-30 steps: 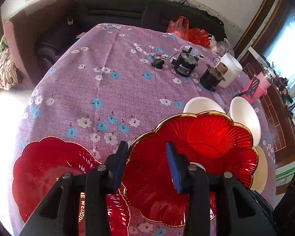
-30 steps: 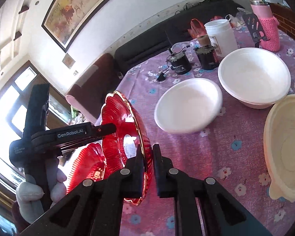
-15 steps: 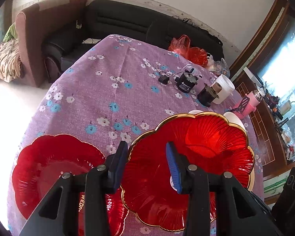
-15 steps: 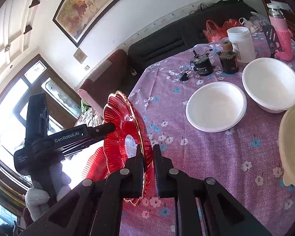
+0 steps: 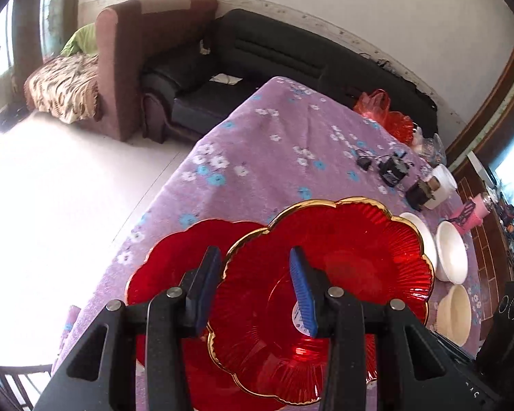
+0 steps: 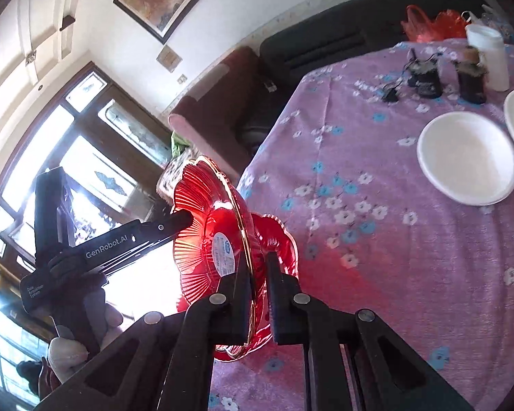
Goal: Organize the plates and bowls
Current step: 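Lift the red plate with the left tool over the larger red plate, then lower the red plate onto the larger red plate and open the left tool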
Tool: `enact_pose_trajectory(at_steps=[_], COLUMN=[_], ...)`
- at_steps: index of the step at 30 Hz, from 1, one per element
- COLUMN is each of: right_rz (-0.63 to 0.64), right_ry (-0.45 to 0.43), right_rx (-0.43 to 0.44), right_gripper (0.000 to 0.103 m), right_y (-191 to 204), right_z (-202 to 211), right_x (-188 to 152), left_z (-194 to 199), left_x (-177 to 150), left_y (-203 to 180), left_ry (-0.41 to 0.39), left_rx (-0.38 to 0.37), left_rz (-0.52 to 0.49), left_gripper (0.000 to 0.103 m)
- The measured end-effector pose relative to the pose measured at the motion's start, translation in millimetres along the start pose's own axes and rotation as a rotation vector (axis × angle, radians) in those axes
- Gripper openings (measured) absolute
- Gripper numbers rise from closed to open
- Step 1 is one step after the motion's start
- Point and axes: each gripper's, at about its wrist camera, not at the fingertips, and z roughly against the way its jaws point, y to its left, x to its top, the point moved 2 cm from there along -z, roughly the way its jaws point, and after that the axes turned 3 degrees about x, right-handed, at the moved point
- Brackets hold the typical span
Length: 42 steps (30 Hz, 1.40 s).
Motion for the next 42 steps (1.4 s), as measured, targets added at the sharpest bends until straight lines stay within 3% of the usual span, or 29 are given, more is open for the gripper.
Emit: enact_pose_trajectory(at_steps=[5, 9, 17, 26, 29, 35, 37, 39, 42], right_rz=[-0.013, -0.045, 0.031, 0.094, 0.091, 0.142, 0.117, 0.107, 0.129], right_ry=[0.154, 0.207, 0.229, 0.251, 0.238, 0.127, 0.104, 0.074, 0.028], right_rx=[-0.016, -0.054, -0.221, -0.367, -0.401, -0.331, -0.274, -0.239, -0.236], right_gripper=[0.010, 0.010, 0.009, 0.010, 0.011, 0.026, 0.042, 0.050, 0.052], right_y=[-3, -13, -12, -18, -23, -23, -22, -21, -14], right_z=[-69, -100, -107, -98, -95, -92, -84, -76, -62], right_x=[-20, -29, -23, -25, -22, -16, -16, -16, -13], left_z=[-37, -58, -60, -38, -21, 14, 24, 35, 47], left_x=[-9, -15, -23, -27, -26, -25, -25, -27, -31], left_y=[47, 59, 47, 46, 42, 33, 25, 16, 2], left_ry=[0.075, 0.111, 0.080, 0.029, -0.027, -0.132, -0.174, -0.219, -0.264], left_rx=[0.053, 0.046, 0.026, -0.080, -0.061, -0.009, 0.014, 0.040, 0.052], left_rz=[0.086, 0.115, 0.077, 0.074, 0.055, 0.037, 0.013, -0.015, -0.046], left_gripper=[0.039, 0.040, 0.045, 0.049, 0.061, 0.072, 0.075, 0.076, 0.078])
